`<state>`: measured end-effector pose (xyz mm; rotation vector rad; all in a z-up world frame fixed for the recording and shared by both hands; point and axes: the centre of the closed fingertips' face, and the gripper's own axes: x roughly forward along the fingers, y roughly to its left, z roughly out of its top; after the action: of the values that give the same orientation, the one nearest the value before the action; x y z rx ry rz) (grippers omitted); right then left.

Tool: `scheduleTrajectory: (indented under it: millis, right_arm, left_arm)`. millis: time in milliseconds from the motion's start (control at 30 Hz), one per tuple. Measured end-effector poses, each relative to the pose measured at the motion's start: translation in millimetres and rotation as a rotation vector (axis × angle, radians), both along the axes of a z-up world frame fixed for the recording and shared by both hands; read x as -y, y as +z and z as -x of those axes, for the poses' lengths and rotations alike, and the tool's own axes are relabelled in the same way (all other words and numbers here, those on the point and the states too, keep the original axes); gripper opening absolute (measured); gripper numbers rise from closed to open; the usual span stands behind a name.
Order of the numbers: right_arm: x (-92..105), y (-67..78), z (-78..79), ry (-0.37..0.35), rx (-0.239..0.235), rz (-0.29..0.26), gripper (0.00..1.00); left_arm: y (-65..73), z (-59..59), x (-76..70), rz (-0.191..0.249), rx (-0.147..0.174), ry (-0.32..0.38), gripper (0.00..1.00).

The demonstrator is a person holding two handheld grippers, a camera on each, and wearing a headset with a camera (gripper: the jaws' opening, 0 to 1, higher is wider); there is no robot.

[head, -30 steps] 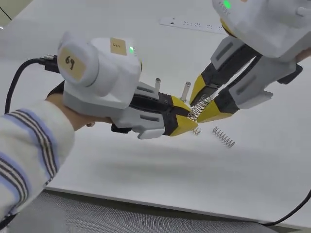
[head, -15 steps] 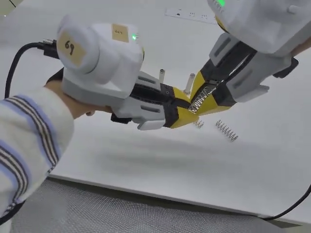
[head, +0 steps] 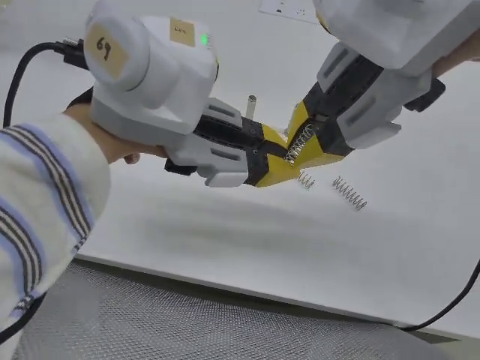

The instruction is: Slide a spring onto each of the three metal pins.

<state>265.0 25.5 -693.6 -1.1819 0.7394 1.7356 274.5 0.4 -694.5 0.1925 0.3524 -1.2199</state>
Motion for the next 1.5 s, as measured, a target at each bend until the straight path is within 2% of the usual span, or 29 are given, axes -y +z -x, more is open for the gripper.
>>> scheduleTrajectory:
  millis: [433,533,600,667,700,867,1000,1067,1367,1433,1500]
  right_arm:
    - [-3.3,-4.5,-3.1,-0.013,-0.01,0.016,0.08]
    - [-4.5,-4.9,-3.3,-0.011,-0.013,0.018,0.08]
    - [-5.4,-4.9,-4.2,-0.012,-0.011,0.016,0.08]
    - [-6.9,-4.2,-5.9,-0.017,-0.01,0.013,0.08]
    - [-7.6,-3.9,-6.6,-0.02,-0.009,0.011,0.08]
    - [-9.3,-1.9,-9.8,-0.027,-0.004,0.009,0.08]
    - [-10.0,-2.2,-11.9,-0.019,0.0,0.018,0.08]
    - [-9.1,-3.9,-12.9,-0.009,0.004,0.032,0.08]
    - [-9.0,-1.7,-18.0,0.005,0.014,0.053,0.08]
    - [-8.6,-0.7,-20.1,0.005,0.021,0.056,0.08]
    - [-8.1,0.3,-22.3,0.005,0.026,0.059,0.08]
  left_arm:
    - [-3.2,-0.7,-4.3,0.011,-0.004,0.017,0.03]
    - [-3.6,-0.8,-5.5,0.017,-0.019,0.026,0.03]
    - [-3.5,-2.9,-6.8,0.021,-0.019,0.038,0.04]
    - [-3.3,-6.0,-9.8,0.03,-0.018,0.056,0.06]
    - [-4.7,-6.7,-12.9,0.033,-0.031,0.064,0.06]
    - [-9.8,-10.8,-25.9,0.027,-0.034,0.1,0.1]
    - [-12.3,-16.5,-33.0,0.023,-0.017,0.133,0.27]
    - [-16.3,-20.5,-37.3,0.024,-0.031,0.156,0.33]
    - [-26.4,-33.0,-52.9,0.011,-0.034,0.235,0.6]
    - [-27.3,-34.9,-55.9,0.004,-0.039,0.249,0.63]
    - [-28.7,-37.3,-59.5,-0.005,-0.041,0.264,0.6]
